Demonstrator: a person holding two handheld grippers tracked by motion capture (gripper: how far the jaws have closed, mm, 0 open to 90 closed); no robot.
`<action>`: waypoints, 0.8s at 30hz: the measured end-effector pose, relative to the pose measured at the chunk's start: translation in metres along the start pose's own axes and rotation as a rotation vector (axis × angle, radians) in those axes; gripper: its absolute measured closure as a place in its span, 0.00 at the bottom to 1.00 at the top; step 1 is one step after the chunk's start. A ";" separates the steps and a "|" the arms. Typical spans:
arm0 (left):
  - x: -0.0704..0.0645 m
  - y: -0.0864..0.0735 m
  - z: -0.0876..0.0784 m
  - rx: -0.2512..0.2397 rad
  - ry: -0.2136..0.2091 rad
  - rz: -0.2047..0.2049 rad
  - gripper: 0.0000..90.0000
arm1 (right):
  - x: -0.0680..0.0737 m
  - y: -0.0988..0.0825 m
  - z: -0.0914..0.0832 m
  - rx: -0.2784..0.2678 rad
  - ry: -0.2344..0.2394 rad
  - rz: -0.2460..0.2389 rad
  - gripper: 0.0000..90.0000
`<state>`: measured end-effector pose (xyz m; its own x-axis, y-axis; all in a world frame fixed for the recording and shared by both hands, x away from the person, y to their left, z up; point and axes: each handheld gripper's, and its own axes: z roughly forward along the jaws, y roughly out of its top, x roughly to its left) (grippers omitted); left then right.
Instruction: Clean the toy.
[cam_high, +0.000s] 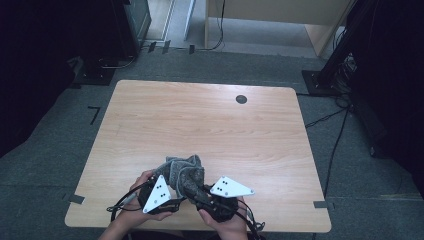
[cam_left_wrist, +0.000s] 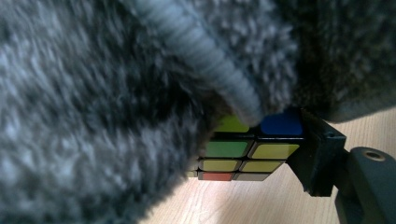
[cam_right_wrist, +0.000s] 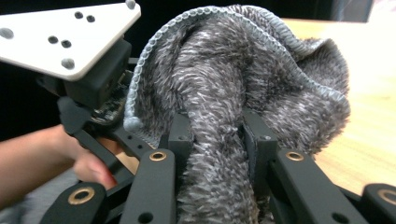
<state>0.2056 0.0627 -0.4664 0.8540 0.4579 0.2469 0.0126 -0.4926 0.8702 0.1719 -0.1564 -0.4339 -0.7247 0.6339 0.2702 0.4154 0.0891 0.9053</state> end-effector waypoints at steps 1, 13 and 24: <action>0.000 0.000 0.000 0.000 0.000 0.000 0.38 | 0.000 0.000 -0.001 -0.009 -0.009 -0.010 0.79; 0.021 0.000 -0.021 -0.222 -0.109 -0.104 0.38 | -0.037 0.005 -0.023 -0.141 0.062 0.200 0.79; 0.021 -0.001 -0.020 -0.249 -0.141 -0.125 0.38 | -0.039 0.009 -0.026 -0.160 0.143 0.231 0.78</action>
<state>0.2134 0.0879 -0.4531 0.9179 0.3876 0.0847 0.0092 -0.2343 0.9721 0.1895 -0.2008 -0.4281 -0.6960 0.5074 0.5081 0.4947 -0.1741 0.8515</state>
